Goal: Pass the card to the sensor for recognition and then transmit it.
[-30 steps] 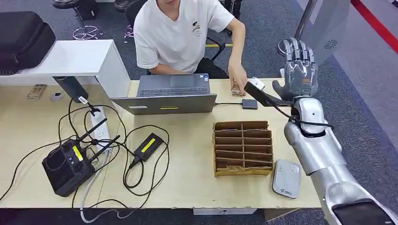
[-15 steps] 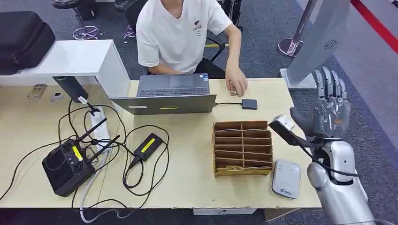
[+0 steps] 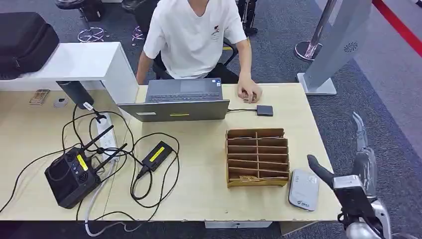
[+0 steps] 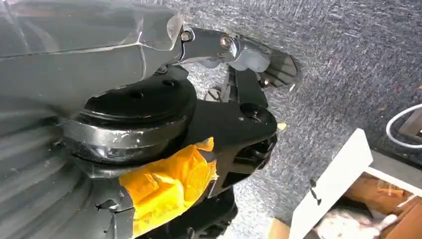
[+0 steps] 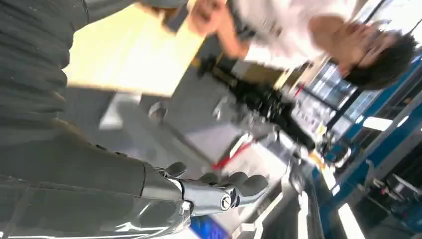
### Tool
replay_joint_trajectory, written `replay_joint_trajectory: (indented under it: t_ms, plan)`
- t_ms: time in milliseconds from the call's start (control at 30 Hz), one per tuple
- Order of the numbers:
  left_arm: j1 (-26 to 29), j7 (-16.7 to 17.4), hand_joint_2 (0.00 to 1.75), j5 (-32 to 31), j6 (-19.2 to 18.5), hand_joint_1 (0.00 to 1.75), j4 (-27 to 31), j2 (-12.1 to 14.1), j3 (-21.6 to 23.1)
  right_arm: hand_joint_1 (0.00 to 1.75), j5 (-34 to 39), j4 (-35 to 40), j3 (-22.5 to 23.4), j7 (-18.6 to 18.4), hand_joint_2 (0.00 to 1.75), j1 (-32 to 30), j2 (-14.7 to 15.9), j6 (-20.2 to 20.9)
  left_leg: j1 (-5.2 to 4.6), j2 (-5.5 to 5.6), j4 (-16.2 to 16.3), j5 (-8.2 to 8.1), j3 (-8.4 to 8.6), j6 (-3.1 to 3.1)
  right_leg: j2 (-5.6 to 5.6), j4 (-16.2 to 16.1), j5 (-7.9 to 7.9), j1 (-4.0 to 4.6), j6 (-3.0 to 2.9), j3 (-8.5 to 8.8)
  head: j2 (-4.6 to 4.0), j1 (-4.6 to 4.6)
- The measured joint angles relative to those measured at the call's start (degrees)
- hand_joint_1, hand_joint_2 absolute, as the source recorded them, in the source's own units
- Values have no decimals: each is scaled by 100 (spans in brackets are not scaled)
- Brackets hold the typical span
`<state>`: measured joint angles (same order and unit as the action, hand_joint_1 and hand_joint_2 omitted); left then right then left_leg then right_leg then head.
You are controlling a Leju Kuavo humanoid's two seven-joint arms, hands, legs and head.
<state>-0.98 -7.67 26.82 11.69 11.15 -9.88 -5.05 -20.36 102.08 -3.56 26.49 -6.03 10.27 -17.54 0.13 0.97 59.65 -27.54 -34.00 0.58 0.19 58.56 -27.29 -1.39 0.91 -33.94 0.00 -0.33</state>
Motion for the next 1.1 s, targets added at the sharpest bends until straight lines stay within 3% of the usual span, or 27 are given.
replay_joint_trajectory:
  t_ms: [167,467,667,833,1100]
  plan:
    - [0,-37,175,61,15,0,0,-26,-103,0,325,382,219,382,175,-624,-297,360,0,0,-1,0,-1,0,0,0,-1,0,0,-1,0,-2]
    - [0,-39,175,96,33,0,0,-41,-197,0,12,826,398,529,175,-1536,-566,703,0,-2,-1,-6,0,6,1,-1,-1,0,0,-2,0,2]
    - [-3,-31,175,59,31,0,0,-41,-234,0,-76,876,406,754,175,-1831,-660,815,0,-8,-2,-6,2,6,5,-1,-1,0,0,-1,0,0]
    - [-10,22,175,-11,13,0,0,-41,-234,0,-851,854,341,865,175,-1877,-793,364,0,-9,-2,-5,3,7,5,0,-1,0,-1,0,0,-2]
    - [-15,76,175,-109,-39,0,0,-31,-232,0,-1887,551,-253,-17,175,-1850,-533,-407,0,-9,-3,-5,2,7,6,0,-1,0,-1,1,0,0]
